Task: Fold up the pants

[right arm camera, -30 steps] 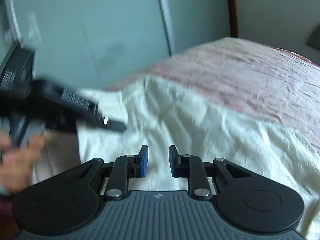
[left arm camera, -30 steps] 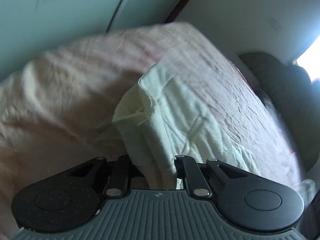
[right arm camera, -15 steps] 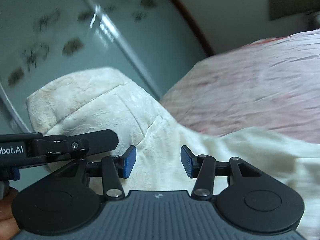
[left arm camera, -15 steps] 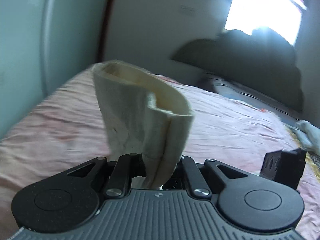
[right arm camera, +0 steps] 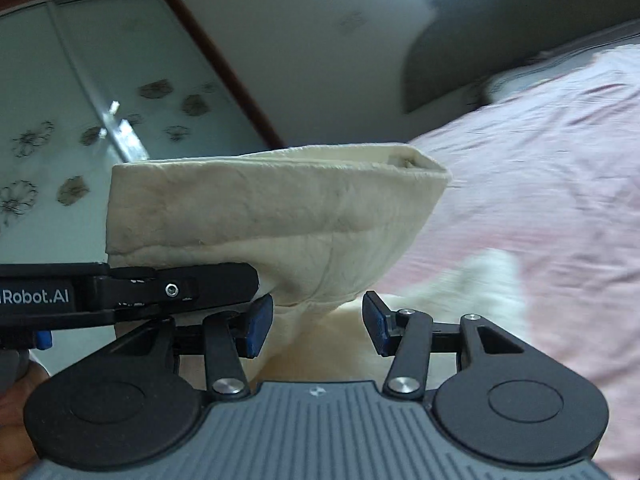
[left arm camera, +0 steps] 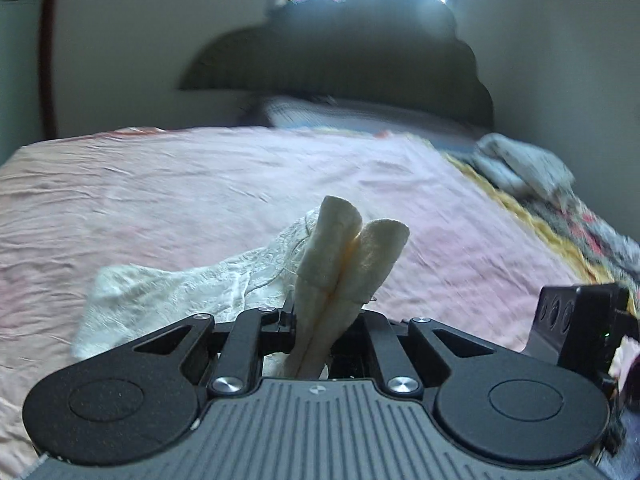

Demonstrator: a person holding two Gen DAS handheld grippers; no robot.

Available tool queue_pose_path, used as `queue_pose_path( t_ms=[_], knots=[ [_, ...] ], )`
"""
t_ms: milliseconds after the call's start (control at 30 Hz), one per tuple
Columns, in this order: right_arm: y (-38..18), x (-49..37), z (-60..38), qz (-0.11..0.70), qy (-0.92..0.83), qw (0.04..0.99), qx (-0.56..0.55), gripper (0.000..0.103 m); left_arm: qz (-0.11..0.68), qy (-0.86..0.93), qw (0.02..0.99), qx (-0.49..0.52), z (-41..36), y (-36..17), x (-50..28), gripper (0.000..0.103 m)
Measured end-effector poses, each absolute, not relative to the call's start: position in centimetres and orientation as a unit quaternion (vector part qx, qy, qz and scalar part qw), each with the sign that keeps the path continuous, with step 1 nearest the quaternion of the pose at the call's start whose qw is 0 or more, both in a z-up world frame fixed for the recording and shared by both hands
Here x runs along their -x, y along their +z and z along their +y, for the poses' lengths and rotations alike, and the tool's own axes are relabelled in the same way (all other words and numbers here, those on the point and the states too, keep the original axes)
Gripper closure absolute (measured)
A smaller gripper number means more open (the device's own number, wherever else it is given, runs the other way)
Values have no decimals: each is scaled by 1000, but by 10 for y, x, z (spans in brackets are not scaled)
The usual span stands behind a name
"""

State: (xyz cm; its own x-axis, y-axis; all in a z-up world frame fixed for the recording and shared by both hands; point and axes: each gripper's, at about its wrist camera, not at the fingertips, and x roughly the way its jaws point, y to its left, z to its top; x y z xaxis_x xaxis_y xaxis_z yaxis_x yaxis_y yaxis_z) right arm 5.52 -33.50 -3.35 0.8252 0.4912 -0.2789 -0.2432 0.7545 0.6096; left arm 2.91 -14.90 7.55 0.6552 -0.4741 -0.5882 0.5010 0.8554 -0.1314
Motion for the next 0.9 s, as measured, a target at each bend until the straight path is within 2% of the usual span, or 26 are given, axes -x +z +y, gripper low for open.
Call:
queue_pose_path(
  t_ms=[167, 200, 300, 333, 400, 433, 533, 667, 767, 900],
  knots=[
    [-51, -47, -350, 254, 166, 912, -276, 53, 346, -283, 894, -39, -177, 51, -33, 91],
    [-53, -46, -351, 262, 158, 912, -274, 53, 351, -292, 889, -37, -181, 46, -32, 81],
    [-56, -33, -359, 276, 146, 912, -268, 55, 364, -315, 876, -25, -181, 31, -35, 67],
    [-56, -26, -364, 275, 144, 911, -271, 55, 366, -323, 872, -17, -181, 25, -38, 57],
    [-57, -10, -378, 275, 131, 914, -268, 53, 378, -338, 862, -2, -181, 18, -41, 43],
    [-56, -3, -382, 279, 116, 917, -259, 49, 384, -341, 858, 5, -180, 15, -43, 41],
    [-48, 18, -391, 287, 61, 931, -219, 48, 403, -354, 844, 18, -173, 16, -44, 41],
    [-27, 39, -407, 236, -7, 946, -225, 46, 399, -354, 844, 61, -130, 34, -47, 34],
    [-7, 37, -385, 202, 56, 952, -222, 46, 382, -316, 863, 94, -84, 52, -50, 34],
    [4, 18, -333, 210, 143, 953, -164, 43, 363, -265, 885, 119, -28, 71, -52, 33]
  ],
)
